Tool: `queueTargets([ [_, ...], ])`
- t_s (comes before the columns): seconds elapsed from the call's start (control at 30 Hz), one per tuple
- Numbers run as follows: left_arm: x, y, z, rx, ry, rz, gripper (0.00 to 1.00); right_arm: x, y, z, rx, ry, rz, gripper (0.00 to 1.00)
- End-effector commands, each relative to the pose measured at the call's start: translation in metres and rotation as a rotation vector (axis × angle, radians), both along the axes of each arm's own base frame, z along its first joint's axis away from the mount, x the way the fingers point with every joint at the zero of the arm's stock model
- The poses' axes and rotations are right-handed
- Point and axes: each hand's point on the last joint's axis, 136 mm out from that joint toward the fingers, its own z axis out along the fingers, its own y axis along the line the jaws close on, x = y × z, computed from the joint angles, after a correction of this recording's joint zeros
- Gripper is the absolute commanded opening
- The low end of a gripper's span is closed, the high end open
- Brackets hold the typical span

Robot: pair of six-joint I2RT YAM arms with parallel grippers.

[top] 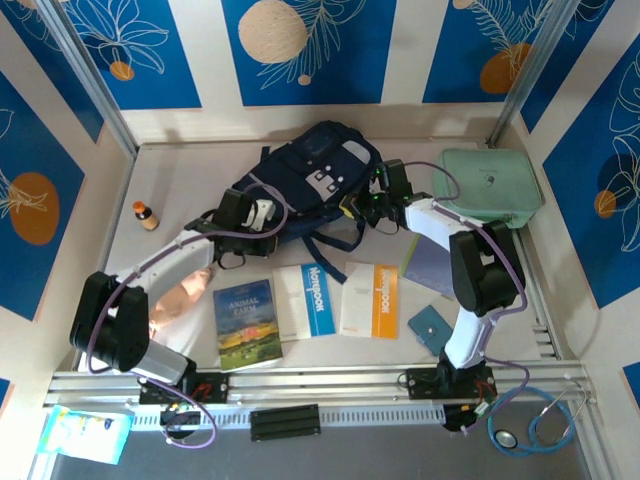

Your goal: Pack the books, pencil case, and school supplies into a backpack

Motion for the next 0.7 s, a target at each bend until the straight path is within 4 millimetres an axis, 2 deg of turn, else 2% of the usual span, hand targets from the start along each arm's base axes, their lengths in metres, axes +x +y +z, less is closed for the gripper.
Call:
queueTargets([
  [0.0,-0.020,-0.021,0.013,-0.060,0.075,-0.109,0.00,0.020,-0.003,0.031,-0.009,-0.126,0.028,0.04],
  [0.1,-0.025,-0.040,0.013,-0.075,0.102,-0.122,0.00,0.025,-0.017,0.020,-0.032,-0.081,-0.008,0.08],
  [0.23,-0.030,-0.075,0.008,-0.074,0.135,-0.158,0.00,0.016,-0.027,0.012,-0.022,-0.020,-0.051,0.25],
  [0.3,-0.030,-0.085,0.000,-0.045,0.154,-0.165,0.00,0.009,-0.032,0.008,-0.039,-0.003,-0.073,0.31],
  [0.33,-0.029,-0.084,-0.008,-0.011,0.164,-0.153,0.00,0.004,-0.036,0.007,-0.056,0.009,-0.087,0.35],
  [0.5,-0.027,-0.077,-0.037,0.039,0.177,-0.109,0.00,-0.028,-0.050,-0.004,-0.091,0.062,-0.137,0.39],
  [0.57,-0.026,-0.077,-0.042,0.037,0.174,-0.099,0.00,-0.042,-0.046,-0.007,-0.070,0.079,-0.134,0.40],
  [0.67,-0.025,-0.075,-0.049,0.041,0.169,-0.084,0.00,-0.065,-0.028,-0.009,-0.030,0.114,-0.101,0.41],
])
